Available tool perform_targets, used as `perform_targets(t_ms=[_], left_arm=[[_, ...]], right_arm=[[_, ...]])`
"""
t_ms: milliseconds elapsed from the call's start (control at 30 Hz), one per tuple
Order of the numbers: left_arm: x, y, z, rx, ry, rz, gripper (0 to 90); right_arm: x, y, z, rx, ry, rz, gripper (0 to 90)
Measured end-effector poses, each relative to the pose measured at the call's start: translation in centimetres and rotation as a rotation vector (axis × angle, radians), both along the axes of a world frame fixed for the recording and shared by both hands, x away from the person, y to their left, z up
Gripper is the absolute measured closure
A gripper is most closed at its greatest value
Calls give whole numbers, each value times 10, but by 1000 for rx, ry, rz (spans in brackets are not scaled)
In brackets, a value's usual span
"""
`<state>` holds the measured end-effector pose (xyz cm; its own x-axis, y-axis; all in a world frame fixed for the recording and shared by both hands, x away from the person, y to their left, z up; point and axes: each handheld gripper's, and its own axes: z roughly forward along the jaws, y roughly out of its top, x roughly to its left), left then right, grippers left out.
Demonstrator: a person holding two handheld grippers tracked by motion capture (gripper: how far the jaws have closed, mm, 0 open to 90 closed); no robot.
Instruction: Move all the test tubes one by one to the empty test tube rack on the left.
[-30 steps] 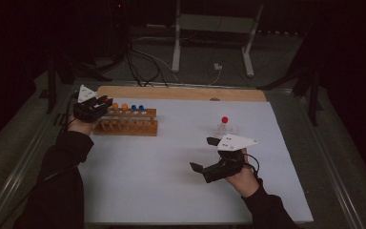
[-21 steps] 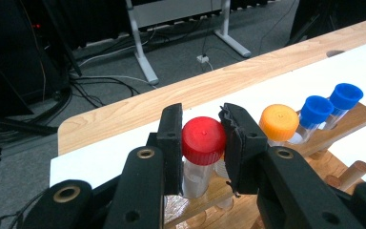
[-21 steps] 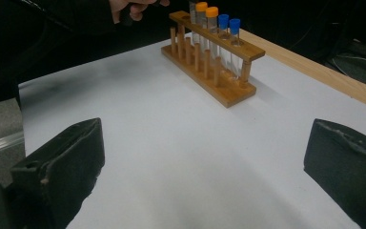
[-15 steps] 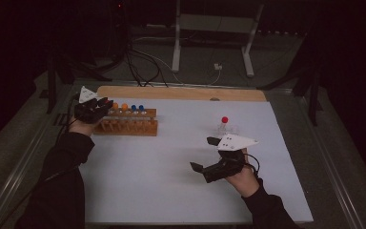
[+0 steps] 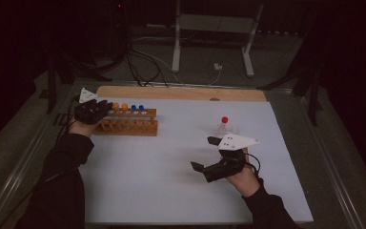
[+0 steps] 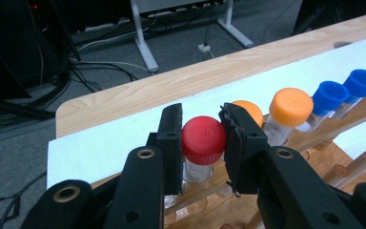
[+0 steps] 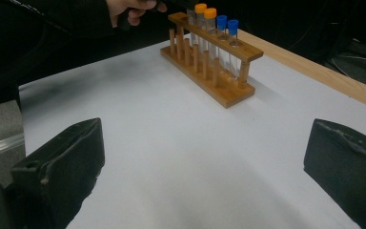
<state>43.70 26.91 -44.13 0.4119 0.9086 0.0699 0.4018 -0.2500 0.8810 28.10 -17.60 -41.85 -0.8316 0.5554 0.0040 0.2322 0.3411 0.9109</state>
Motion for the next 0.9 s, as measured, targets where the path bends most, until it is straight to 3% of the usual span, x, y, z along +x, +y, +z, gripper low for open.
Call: perform_targets(t_ms=[100,200,467,667,867,900], left_arm=[[0,0,1,5,10,-3,714],[-1,1,3,-20,11,-9,700],[-17,6,23,-73,-35,-24,474],[-41,6,38,-109,-99,-90,285],[-65,2,45,-144,-107,-182,43],[-69,1,45,-149,-105,-202,39]], right_arm=[[0,0,0,1,0,0,0],[0,0,0,3,-1,0,0],[0,-2,3,5,-7,-6,0],[3,-9,10,23,-24,-23,0],[10,-23,22,53,-51,-53,0],[11,-25,23,55,-56,-59,0]])
